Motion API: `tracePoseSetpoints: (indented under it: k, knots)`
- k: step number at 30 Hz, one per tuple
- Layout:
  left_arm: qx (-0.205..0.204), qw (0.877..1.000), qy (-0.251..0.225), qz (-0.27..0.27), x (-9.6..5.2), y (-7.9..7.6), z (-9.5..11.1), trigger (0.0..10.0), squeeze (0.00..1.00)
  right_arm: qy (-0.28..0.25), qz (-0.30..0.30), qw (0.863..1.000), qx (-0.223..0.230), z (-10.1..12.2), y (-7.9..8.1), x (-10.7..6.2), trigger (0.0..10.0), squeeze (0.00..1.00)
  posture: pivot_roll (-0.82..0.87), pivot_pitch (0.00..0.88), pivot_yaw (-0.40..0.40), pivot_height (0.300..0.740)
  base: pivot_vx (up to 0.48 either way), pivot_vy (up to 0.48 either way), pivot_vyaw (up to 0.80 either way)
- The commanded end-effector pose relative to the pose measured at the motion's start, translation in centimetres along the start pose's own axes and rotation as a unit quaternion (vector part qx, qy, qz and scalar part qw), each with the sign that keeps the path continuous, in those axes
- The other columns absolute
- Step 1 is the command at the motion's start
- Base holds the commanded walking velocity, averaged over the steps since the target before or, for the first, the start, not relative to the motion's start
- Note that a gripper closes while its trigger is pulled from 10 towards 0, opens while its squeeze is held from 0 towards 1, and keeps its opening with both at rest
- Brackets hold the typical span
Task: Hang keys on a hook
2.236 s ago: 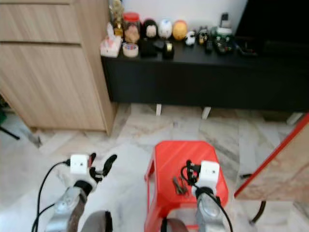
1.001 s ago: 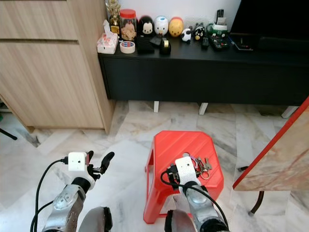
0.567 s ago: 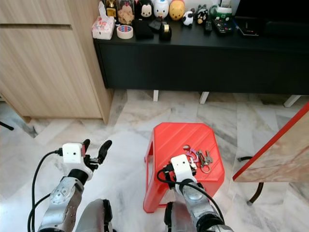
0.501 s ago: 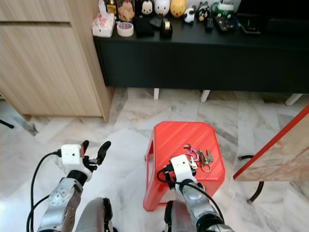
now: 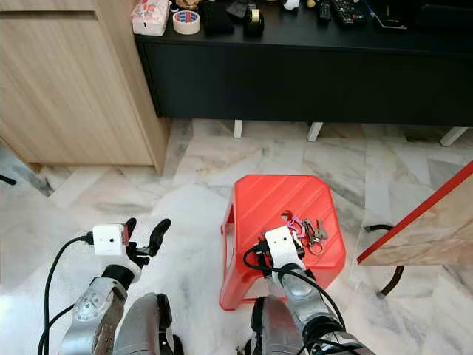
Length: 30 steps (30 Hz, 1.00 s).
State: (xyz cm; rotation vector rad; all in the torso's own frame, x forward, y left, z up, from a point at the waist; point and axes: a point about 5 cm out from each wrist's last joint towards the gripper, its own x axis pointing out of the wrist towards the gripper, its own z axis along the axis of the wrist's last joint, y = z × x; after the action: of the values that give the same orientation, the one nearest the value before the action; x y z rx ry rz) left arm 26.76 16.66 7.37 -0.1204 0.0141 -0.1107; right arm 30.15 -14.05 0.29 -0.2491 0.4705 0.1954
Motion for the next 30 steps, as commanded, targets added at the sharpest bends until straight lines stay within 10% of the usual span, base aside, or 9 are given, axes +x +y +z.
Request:
tracePoseSetpoints:
  k: [1,30]
  knots:
    - [-0.002,1.0,0.011,0.002,-0.37,-0.03,-0.29,10.0,0.0,0.025,0.001,1.0,0.005,-1.51,0.27,-0.43,0.0,0.0,0.03,0.239,-0.1,0.61,0.0,0.0,0.0]
    - [0.015,1.0,0.017,-0.006,-0.17,0.16,0.07,10.0,0.0,0.032,0.012,0.999,0.004,-2.2,0.87,-0.68,0.0,0.0,0.04,0.225,-0.084,0.61,0.0,0.0,0.0]
